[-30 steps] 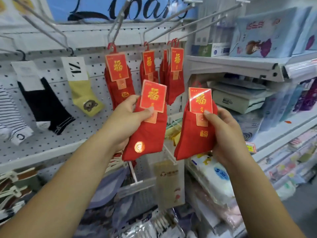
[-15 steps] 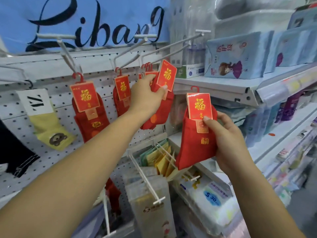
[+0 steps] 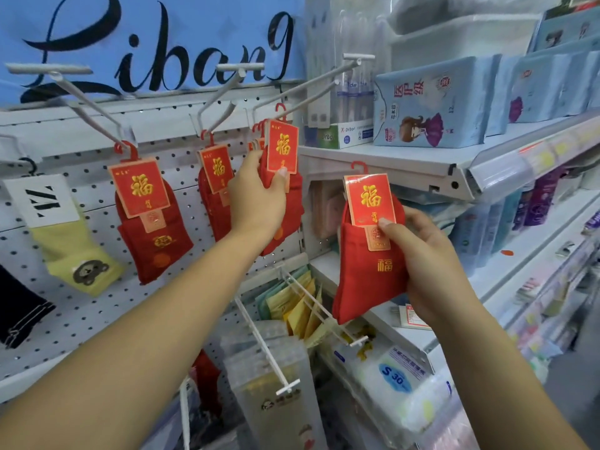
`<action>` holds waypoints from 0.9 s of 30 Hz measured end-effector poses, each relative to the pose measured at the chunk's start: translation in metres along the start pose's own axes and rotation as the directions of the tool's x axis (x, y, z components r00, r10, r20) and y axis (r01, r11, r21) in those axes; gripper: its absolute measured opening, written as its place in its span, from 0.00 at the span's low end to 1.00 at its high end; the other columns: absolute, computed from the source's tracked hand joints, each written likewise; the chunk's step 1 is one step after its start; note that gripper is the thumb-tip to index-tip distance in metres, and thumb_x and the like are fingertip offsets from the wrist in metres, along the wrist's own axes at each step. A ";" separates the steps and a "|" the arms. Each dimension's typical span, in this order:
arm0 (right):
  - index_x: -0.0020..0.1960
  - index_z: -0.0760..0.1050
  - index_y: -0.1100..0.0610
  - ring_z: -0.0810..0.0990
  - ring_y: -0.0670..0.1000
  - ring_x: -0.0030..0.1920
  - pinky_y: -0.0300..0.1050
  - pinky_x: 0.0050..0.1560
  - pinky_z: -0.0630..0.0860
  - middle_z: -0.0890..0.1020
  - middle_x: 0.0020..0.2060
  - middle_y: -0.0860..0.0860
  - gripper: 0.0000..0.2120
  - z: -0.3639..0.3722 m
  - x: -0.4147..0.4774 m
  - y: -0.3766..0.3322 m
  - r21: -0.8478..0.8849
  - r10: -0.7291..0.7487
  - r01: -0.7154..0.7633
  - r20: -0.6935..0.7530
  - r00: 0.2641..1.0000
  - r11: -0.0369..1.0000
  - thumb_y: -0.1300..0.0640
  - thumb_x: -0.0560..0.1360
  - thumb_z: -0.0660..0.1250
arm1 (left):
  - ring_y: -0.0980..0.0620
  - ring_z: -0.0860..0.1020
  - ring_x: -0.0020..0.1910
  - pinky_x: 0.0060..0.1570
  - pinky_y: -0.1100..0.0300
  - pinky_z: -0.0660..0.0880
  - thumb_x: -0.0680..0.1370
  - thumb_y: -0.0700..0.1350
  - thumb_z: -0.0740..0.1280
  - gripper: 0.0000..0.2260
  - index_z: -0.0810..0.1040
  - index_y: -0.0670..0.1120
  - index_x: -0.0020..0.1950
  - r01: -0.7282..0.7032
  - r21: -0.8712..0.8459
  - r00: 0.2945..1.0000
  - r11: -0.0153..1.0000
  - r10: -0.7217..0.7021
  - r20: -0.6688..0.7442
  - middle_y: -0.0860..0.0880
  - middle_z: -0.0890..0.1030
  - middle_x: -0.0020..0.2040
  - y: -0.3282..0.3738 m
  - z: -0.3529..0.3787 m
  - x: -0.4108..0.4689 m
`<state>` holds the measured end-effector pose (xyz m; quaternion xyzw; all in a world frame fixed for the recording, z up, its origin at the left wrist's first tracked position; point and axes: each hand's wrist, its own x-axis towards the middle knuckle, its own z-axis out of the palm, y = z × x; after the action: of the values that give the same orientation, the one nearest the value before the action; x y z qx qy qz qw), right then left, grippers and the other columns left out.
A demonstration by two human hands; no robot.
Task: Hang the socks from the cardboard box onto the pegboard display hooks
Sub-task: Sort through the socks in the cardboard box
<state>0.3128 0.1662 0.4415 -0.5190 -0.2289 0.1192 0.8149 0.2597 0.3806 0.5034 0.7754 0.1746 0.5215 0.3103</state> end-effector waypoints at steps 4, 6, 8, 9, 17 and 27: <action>0.61 0.78 0.50 0.86 0.47 0.39 0.46 0.37 0.80 0.87 0.41 0.46 0.10 0.002 -0.002 0.006 -0.036 0.018 -0.017 0.021 1.000 0.999 0.57 0.80 0.69 | 0.65 0.77 0.43 0.40 0.71 0.74 0.82 0.45 0.67 0.07 0.75 0.50 0.60 0.094 -0.060 0.996 0.994 -0.094 0.008 0.61 0.78 0.46 -0.009 0.000 -0.006; 0.61 0.77 0.50 0.87 0.48 0.41 0.45 0.37 0.80 0.88 0.43 0.47 0.11 0.005 -0.004 0.009 -0.054 0.031 -0.028 0.044 0.999 0.998 0.56 0.80 0.68 | 0.61 0.79 0.45 0.44 0.63 0.77 0.82 0.46 0.67 0.07 0.75 0.50 0.60 0.150 -0.075 0.988 0.986 -0.146 0.048 0.58 0.79 0.48 -0.013 -0.001 -0.004; 0.62 0.77 0.50 0.87 0.49 0.43 0.47 0.40 0.81 0.88 0.44 0.48 0.11 0.007 -0.005 0.011 -0.074 0.039 -0.034 0.064 0.997 0.997 0.55 0.80 0.68 | 0.57 0.81 0.48 0.50 0.55 0.81 0.82 0.49 0.67 0.06 0.77 0.51 0.58 0.169 -0.070 0.982 0.983 -0.162 0.097 0.56 0.82 0.50 -0.016 -0.003 -0.002; 0.62 0.76 0.50 0.88 0.50 0.44 0.48 0.42 0.82 0.88 0.45 0.48 0.12 0.009 -0.004 0.011 -0.082 0.040 -0.035 0.069 0.997 0.996 0.55 0.80 0.68 | 0.55 0.82 0.48 0.51 0.53 0.81 0.82 0.50 0.67 0.07 0.78 0.51 0.58 0.174 -0.059 0.978 0.983 -0.166 0.125 0.54 0.83 0.50 -0.017 -0.006 -0.002; 0.63 0.76 0.50 0.88 0.50 0.47 0.45 0.44 0.82 0.88 0.48 0.49 0.12 0.036 -0.006 0.029 -0.159 0.040 -0.008 0.196 0.980 0.987 0.56 0.80 0.68 | 0.52 0.84 0.48 0.52 0.47 0.83 0.79 0.56 0.69 0.11 0.79 0.49 0.52 0.293 -0.040 0.952 0.955 -0.288 0.102 0.50 0.85 0.47 -0.043 -0.037 -0.036; 0.62 0.75 0.50 0.88 0.50 0.47 0.48 0.48 0.83 0.88 0.47 0.47 0.12 0.093 0.004 0.055 -0.237 0.052 0.035 0.352 0.935 0.971 0.56 0.80 0.69 | 0.68 0.77 0.43 0.45 0.71 0.74 0.80 0.49 0.71 0.06 0.78 0.49 0.52 0.137 0.102 0.906 0.985 -0.083 -0.414 0.59 0.80 0.46 -0.058 -0.141 -0.062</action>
<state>0.2722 0.2648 0.4260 -0.5842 -0.3828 0.1860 0.6911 0.1091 0.4297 0.4587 0.6567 0.3121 0.6412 0.2455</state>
